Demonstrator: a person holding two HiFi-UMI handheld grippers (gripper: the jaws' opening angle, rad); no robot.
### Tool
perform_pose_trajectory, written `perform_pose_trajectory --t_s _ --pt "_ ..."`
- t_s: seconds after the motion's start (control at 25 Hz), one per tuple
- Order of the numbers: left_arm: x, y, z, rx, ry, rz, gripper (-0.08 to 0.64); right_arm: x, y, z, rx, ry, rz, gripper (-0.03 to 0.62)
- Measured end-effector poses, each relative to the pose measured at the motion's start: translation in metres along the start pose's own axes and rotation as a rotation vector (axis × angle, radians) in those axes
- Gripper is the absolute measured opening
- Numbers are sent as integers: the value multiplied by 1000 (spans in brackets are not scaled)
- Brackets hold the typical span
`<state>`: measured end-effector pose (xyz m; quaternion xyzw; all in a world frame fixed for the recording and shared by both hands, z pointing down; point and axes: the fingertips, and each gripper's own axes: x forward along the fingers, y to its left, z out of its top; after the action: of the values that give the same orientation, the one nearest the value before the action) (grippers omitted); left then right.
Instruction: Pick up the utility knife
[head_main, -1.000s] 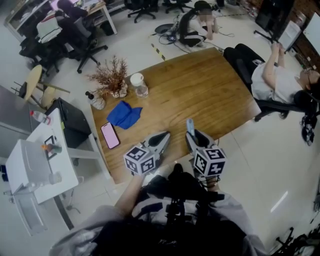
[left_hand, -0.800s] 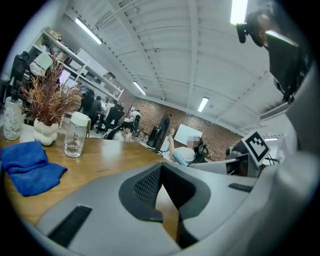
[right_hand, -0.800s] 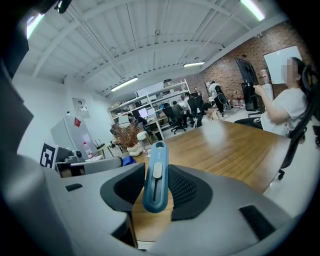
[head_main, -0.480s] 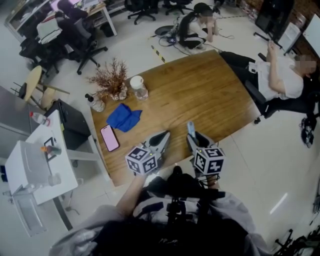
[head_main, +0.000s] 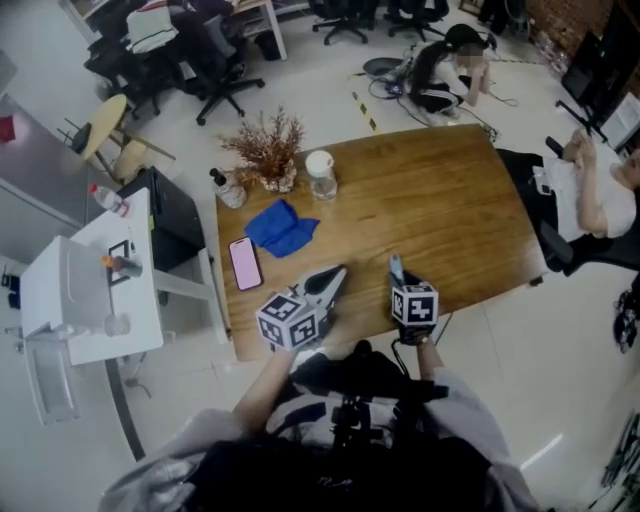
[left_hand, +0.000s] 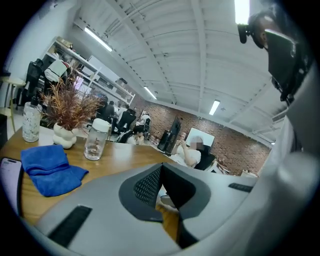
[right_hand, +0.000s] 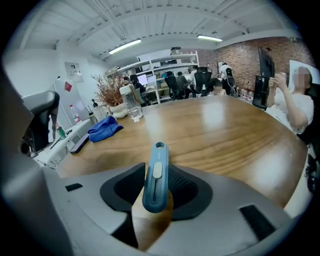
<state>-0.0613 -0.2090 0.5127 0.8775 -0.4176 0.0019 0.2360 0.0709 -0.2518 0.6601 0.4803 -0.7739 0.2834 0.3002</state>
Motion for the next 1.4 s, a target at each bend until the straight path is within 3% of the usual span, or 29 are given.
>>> perform_pose_trajectory --t_s 0.16,0.2,0.32,0.4,0.48,0.6,0.72,0.88,1.08,1.4 --pt "-9 13 4 0 -15 47 6 20 -3 -15 -26 71 -25 160" --pt "-11 15 4 0 -16 57 6 19 -3 -27 -15 130 -40 161" --pt "-12 19 5 1 -14 72 6 1 -2 -85 79 443 -89 164" --pt "-12 21 4 0 -13 74 6 -3 2 -92 100 492 -89 169" --pt "-10 21 2 0 -11 70 6 -1 2 -68 87 370 -76 181" --pt "-6 17 -1 3 -3 51 6 -1 1 -15 76 77 -36 181" --pt "-1 11 -2 6 6 34 6 -22 8 17 152 -109 51 181" --pt "1 6 0 15 6 37 6 -61 26 36 267 -249 173 179" --pt "-2 -5 2 13 -4 9 6 -107 38 59 271 -377 156 37" --pt "-8 -31 9 13 -13 -53 6 -152 57 76 310 -477 196 14"
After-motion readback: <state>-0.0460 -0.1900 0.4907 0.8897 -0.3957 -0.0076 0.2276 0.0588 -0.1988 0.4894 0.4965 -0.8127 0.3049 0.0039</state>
